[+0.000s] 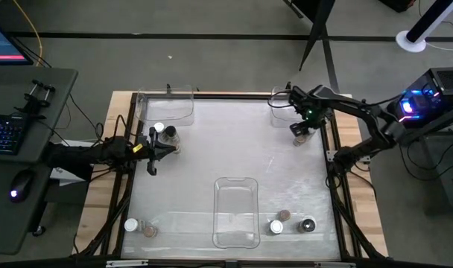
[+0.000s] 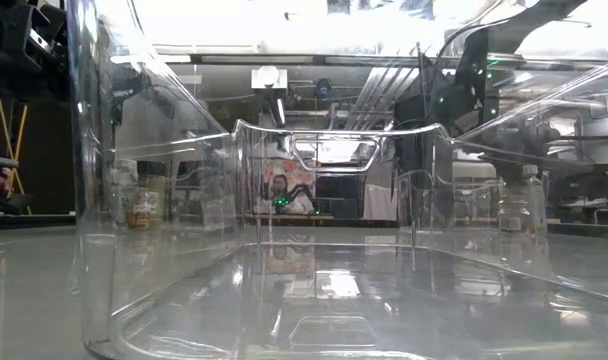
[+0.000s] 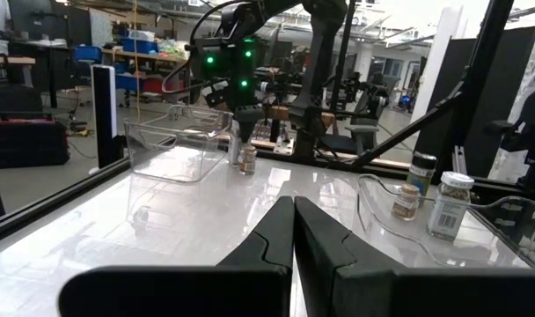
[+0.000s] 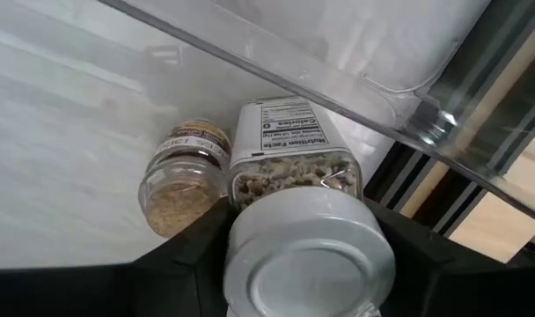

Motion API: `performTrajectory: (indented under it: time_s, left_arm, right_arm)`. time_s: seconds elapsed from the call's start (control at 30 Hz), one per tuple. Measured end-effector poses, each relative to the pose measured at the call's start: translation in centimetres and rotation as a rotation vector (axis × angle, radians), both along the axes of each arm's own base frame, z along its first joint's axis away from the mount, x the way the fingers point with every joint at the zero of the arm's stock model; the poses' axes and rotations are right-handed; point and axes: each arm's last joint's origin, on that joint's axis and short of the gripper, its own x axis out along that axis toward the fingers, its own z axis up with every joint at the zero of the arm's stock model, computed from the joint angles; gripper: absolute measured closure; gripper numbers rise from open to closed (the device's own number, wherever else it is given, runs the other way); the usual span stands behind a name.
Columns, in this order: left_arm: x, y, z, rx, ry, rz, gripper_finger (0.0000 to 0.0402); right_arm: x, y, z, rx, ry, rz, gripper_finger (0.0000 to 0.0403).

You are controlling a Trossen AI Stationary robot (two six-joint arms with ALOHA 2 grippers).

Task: Sort spices by type
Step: Put the top right white seasoning bottle into the bottom transparent bin

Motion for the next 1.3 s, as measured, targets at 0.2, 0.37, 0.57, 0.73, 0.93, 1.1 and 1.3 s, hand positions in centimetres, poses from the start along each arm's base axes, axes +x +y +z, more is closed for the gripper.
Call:
performTrajectory:
  time_s: [0.2,0.37,0.57,0.73,0.93,1.1,1.3]
  left_arm:
    - [0.0,0.0,0.0,0.0,0.0,0.0,0.0401]
    - [0.0,0.0,0.0,0.0,0.0,0.0,0.0401]
    - [0.0,0.0,0.0,0.0,0.0,0.0,0.0401]
    - [0.0,0.0,0.0,0.0,0.0,0.0,0.0402]
    - [0.0,0.0,0.0,0.0,0.0,0.0,0.0401]
    - [0.0,0.0,0.0,0.0,0.0,0.0,0.0401]
    - [0.0,0.0,0.0,0.0,0.0,0.0,0.0402]
  right_arm:
    - [-0.9,0.9,3.2,-0.003,0.003,0.039,0.0206]
    - [-1.6,1.9,7.7,-0.068,-0.089,0.031,0.0206]
    - [-0.6,4.8,13.9,-0.163,-0.505,0.045,0.0206]
    - [3.0,8.3,17.6,-0.14,-0.943,0.184,0.0206]
    - [9.4,14.3,17.9,0.028,-1.177,0.456,0.0206]
    - [13.4,19.5,15.3,0.245,-1.041,0.644,0.0206]
    - [17.0,22.7,12.9,0.246,-0.771,0.885,0.0206]
